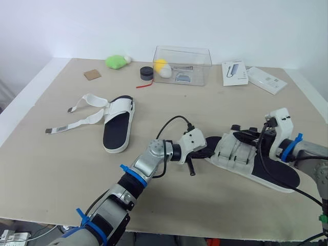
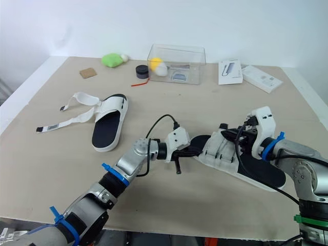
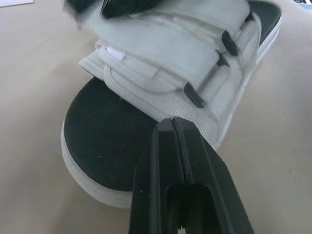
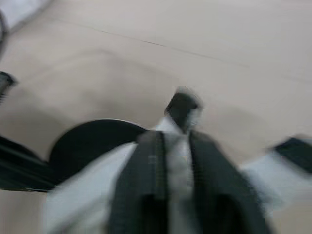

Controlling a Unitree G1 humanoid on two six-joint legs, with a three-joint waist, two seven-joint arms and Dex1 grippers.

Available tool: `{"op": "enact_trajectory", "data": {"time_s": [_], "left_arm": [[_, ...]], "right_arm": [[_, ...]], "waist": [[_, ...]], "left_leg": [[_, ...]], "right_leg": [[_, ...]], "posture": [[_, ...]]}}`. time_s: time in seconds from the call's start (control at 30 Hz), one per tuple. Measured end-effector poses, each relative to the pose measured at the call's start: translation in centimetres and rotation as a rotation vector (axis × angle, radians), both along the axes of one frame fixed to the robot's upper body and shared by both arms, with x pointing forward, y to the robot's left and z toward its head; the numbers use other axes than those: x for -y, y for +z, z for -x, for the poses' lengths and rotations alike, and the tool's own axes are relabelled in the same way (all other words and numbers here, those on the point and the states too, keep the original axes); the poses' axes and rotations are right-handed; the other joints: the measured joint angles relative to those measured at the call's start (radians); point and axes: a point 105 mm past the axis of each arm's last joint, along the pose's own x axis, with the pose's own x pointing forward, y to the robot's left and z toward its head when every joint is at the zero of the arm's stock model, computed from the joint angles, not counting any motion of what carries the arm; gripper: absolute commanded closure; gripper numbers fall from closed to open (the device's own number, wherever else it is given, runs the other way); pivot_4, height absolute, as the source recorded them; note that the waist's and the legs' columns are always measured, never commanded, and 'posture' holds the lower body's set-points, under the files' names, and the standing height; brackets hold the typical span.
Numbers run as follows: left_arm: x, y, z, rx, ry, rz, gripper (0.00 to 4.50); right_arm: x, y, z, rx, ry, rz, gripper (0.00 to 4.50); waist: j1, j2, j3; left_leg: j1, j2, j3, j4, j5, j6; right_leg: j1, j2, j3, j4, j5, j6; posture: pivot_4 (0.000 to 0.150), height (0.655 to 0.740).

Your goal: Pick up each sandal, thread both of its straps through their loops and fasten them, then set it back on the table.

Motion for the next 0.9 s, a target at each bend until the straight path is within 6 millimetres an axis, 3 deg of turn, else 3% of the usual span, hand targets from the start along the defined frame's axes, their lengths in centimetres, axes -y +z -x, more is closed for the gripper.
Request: {"op": "enact_trajectory", "data": {"time_s": [0.17,0.2,0.43,0.63,0.9], "left_arm": [[0.0,0.0,0.0,-0.005,0.001,-0.002,4.50],[0.0,0.0,0.0,-0.005,0.001,-0.002,4.50],[0.0,0.0,0.0,-0.006,0.002,-0.002,4.50],[-0.1,0.0,0.0,-0.008,0.003,-0.001,4.50],[-0.1,0.0,0.0,-0.007,0.003,-0.001,4.50]], "right_arm": [[0.0,0.1,-0.1,0.023,0.013,0.029,0.14],[0.0,0.2,-0.1,0.029,0.016,0.035,0.04],[-1.1,1.9,-0.9,0.178,0.077,0.125,0.04],[-2.5,2.2,-2.0,0.247,0.159,0.355,0.04],[-0.7,0.8,-3.1,0.230,0.117,0.548,0.04]], "waist": [[0.000,0.000,0.000],[0.000,0.000,0.000],[0.000,0.000,0.000],[0.000,0.000,0.000],[0.000,0.001,0.000]], "left_leg": [[0.000,0.000,0.000,0.000,0.000,0.000],[0.000,0.000,0.000,0.000,0.000,0.000],[0.000,0.000,0.000,0.000,0.000,0.000],[0.000,0.000,0.000,0.000,0.000,0.000],[0.000,0.000,0.000,0.000,0.000,0.000]], "right_leg": [[0.000,0.000,0.000,0.000,0.000,0.000],[0.000,0.000,0.000,0.000,0.000,0.000],[0.000,0.000,0.000,0.000,0.000,0.000],[0.000,0.000,0.000,0.000,0.000,0.000],[0.000,0.000,0.000,0.000,0.000,0.000]], "posture": [[0.150,0.7400],[0.150,0.7400],[0.150,0.7400],[0.150,0.7400],[0.150,0.7400]]}}
